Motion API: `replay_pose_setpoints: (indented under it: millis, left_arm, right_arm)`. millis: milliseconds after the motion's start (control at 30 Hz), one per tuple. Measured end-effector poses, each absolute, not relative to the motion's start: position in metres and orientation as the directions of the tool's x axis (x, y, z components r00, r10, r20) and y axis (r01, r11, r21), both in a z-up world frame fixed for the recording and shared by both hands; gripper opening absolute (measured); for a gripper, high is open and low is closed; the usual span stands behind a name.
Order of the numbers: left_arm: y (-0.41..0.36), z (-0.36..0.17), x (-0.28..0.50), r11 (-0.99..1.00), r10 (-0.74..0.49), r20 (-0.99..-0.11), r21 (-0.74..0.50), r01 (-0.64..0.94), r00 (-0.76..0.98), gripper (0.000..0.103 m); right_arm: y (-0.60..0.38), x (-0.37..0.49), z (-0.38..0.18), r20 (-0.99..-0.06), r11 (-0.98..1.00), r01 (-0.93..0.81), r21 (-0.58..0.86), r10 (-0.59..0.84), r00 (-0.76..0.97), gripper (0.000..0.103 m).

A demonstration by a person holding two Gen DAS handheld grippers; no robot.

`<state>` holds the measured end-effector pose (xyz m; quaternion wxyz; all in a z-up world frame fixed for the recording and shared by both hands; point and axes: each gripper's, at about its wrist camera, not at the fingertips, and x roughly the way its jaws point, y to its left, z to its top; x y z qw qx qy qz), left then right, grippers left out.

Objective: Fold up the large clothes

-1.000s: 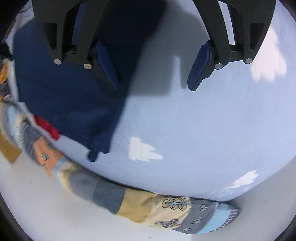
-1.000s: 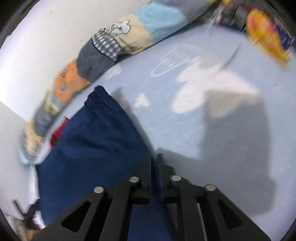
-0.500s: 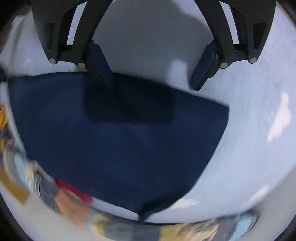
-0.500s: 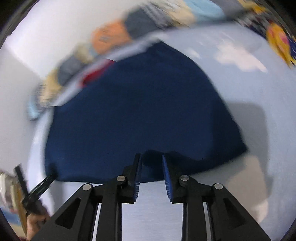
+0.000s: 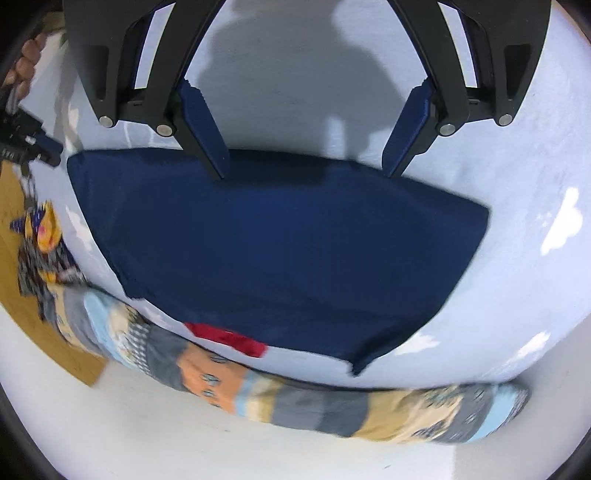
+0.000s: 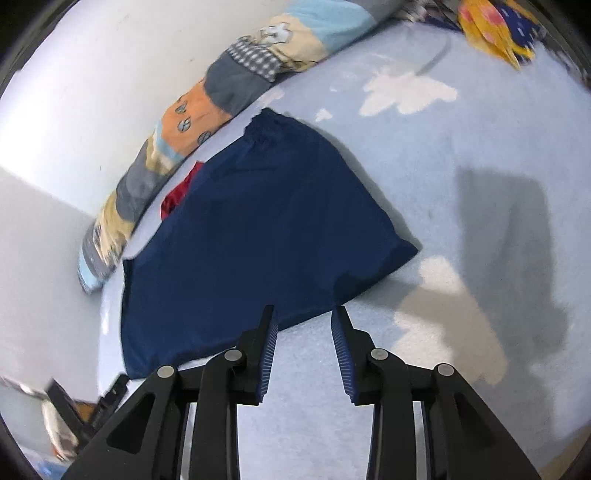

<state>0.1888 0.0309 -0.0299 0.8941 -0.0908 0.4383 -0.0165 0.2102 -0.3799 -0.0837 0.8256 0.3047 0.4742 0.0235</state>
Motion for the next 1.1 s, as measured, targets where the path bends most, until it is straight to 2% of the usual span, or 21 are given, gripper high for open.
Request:
replay_pose_setpoints:
  millis: [133, 233, 333, 400, 433, 500, 567, 667, 733, 767, 833, 900, 967, 1100]
  left_arm:
    - [0.0, -0.032, 0.2, 0.992, -0.102, -0.768, -0.128, 0.005, 0.632, 0.085]
    - [-0.021, -0.032, 0.204, 0.991, -0.106, -0.728, -0.13, 0.015, 0.678, 0.085]
    - [-0.036, -0.045, 0.217, 0.998, -0.029, -0.707, -0.06, -0.019, 0.706, 0.086]
    - [-0.045, -0.079, 0.235, 0.997, 0.072, -0.775, 0.064, -0.036, 0.628, 0.088]
    - [-0.044, -0.086, 0.234, 0.997, 0.078, -0.768, 0.073, -0.035, 0.635, 0.089]
    - [-0.044, -0.082, 0.237, 0.997, 0.075, -0.771, 0.065, -0.04, 0.633, 0.089]
    - [-0.036, -0.07, 0.237, 0.999, 0.022, -0.766, -0.003, -0.038, 0.643, 0.084]
    - [-0.037, -0.047, 0.229, 0.998, 0.031, -0.693, -0.02, -0.061, 0.72, 0.084]
    - [-0.038, -0.041, 0.227, 0.998, 0.031, -0.668, -0.015, -0.055, 0.744, 0.085]
    - [-0.039, -0.045, 0.229, 0.999, 0.034, -0.679, -0.005, -0.05, 0.733, 0.086]
    - [-0.046, -0.077, 0.241, 0.998, 0.053, -0.79, 0.054, -0.018, 0.611, 0.089]
    - [-0.042, -0.08, 0.236, 0.998, 0.054, -0.77, 0.049, -0.025, 0.636, 0.09]
    - [-0.038, -0.075, 0.238, 0.999, 0.036, -0.801, 0.02, -0.034, 0.598, 0.089]
    - [-0.026, -0.045, 0.226, 0.996, -0.028, -0.784, -0.072, -0.046, 0.62, 0.089]
  right_arm:
    - [-0.359, 0.21, -0.077, -0.772, 0.847, 0.192, 0.495, 0.327, 0.545, 0.036]
    - [-0.347, 0.214, -0.077, -0.782, 0.866, 0.155, 0.475, 0.335, 0.526, 0.037]
    - [-0.343, 0.216, -0.078, -0.792, 0.879, 0.136, 0.457, 0.332, 0.512, 0.037]
    - [-0.345, 0.218, -0.08, -0.793, 0.875, 0.141, 0.463, 0.339, 0.506, 0.037]
    - [-0.346, 0.218, -0.081, -0.794, 0.873, 0.145, 0.465, 0.34, 0.504, 0.037]
    - [-0.349, 0.219, -0.082, -0.796, 0.872, 0.148, 0.467, 0.342, 0.5, 0.037]
    - [-0.35, 0.219, -0.082, -0.797, 0.871, 0.151, 0.468, 0.342, 0.498, 0.037]
    - [-0.353, 0.218, -0.08, -0.791, 0.865, 0.155, 0.478, 0.347, 0.503, 0.037]
    - [-0.356, 0.216, -0.08, -0.788, 0.861, 0.166, 0.481, 0.342, 0.511, 0.042]
    - [-0.359, 0.215, -0.08, -0.786, 0.856, 0.174, 0.486, 0.342, 0.515, 0.043]
    - [-0.363, 0.213, -0.081, -0.788, 0.853, 0.182, 0.489, 0.342, 0.512, 0.044]
    - [-0.371, 0.21, -0.084, -0.793, 0.848, 0.204, 0.489, 0.334, 0.51, 0.044]
    - [-0.383, 0.208, -0.087, -0.791, 0.829, 0.242, 0.505, 0.331, 0.515, 0.044]
    - [-0.401, 0.207, -0.09, -0.795, 0.809, 0.292, 0.509, 0.313, 0.519, 0.044]
